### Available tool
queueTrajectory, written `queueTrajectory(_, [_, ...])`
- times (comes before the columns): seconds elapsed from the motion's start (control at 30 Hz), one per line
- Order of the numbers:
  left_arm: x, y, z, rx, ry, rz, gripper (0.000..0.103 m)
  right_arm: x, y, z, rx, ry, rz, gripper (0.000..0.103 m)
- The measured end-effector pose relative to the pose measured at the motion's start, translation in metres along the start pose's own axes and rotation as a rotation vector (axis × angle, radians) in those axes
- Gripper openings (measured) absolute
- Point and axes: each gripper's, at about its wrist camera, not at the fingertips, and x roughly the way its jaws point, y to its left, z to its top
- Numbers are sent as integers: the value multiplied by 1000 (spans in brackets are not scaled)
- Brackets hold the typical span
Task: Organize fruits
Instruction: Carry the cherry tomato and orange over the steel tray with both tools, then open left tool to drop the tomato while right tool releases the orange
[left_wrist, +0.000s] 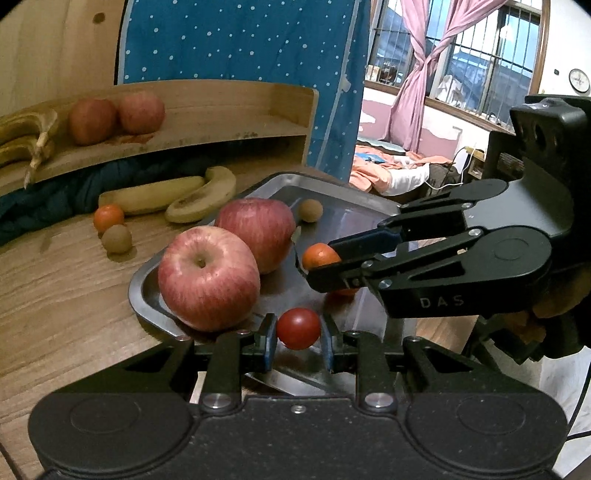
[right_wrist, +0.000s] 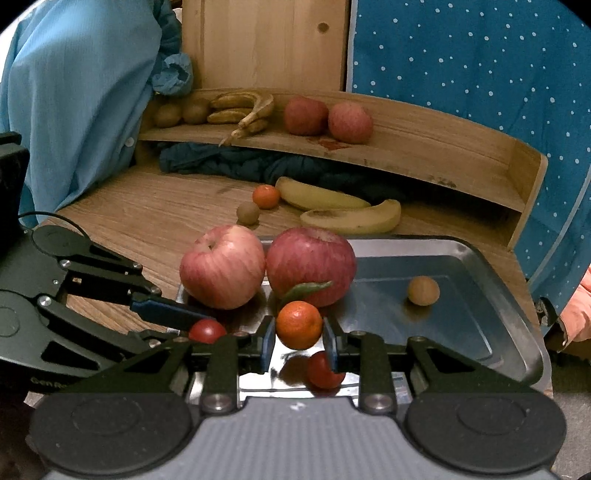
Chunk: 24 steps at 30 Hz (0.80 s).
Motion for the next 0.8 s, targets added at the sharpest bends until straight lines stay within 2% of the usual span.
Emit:
queueTrajectory(0.4, [-3,1,-3,-10,-4,6,30,2,7,-2,-11,-10,-18,35])
queueTrajectory(0.6, [-17,1,-6,-10,-37,14,38,-8,11,-1,-6,-40,-41,42])
queueTrajectory(0.8, [-42,-1,-13,-3,-82,44,48,-25,17,-5,14,-80,-60,56])
